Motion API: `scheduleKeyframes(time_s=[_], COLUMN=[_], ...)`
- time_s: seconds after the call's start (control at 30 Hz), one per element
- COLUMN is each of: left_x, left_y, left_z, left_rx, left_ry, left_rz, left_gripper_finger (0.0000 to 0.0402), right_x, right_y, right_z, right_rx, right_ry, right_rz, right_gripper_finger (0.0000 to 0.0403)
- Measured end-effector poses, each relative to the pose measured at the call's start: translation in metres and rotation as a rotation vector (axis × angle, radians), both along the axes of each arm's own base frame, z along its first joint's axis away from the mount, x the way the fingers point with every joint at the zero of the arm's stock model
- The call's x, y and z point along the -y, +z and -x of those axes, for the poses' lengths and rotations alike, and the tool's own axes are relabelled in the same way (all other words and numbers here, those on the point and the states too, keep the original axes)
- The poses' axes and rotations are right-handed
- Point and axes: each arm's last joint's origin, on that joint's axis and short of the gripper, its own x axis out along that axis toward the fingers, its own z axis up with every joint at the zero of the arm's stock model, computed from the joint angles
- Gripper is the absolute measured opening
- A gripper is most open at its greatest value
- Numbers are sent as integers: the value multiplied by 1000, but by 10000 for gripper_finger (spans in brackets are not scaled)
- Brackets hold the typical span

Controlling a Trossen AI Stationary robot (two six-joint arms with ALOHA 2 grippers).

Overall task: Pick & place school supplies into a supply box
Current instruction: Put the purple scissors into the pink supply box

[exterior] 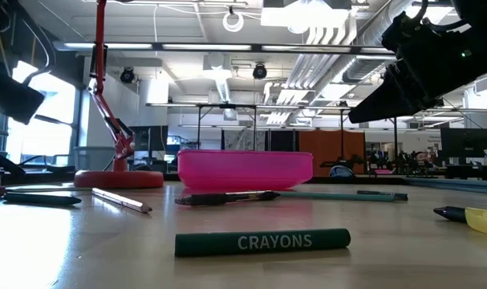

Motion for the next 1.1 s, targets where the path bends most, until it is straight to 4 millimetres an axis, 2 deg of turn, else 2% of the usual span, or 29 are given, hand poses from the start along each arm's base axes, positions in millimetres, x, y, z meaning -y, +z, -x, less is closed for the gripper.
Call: scheduleKeyframes(time_s=[0.2, 0.27, 0.37, 0.6, 0.7, 0.87, 0.97, 1.1], left_x=[3, 5, 9, 10, 1, -13, -32, -66], left_y=[5, 8, 17, 60, 77, 109, 122, 126], left_z=[-5, -7, -12, -26, -35, -64, -84, -104], left_rx=[22, 27, 34, 48, 70, 218, 297, 342], left_ry=[-23, -30, -53, -51, -34, -140, -181, -202], left_rz=[0, -1, -3, -124, -203, -284, -330, -367], left_gripper_finger=[22, 17, 35, 11, 19, 19, 11, 11], right_x=[0, 0, 0, 0, 0, 0, 0, 0], right_y=[0, 0, 0, 0, 0, 1, 1, 1], right_z=[0, 0, 0, 0, 0, 0, 0, 0], right_rx=[1, 0, 0, 4, 5, 7, 9, 15], right_ry=[-1, 0, 0, -4, -5, -7, -7, -12], right_rz=[0, 0, 0, 1, 1, 2, 1, -10], right_gripper_finger=[149, 149, 149, 149, 149, 149, 149, 149])
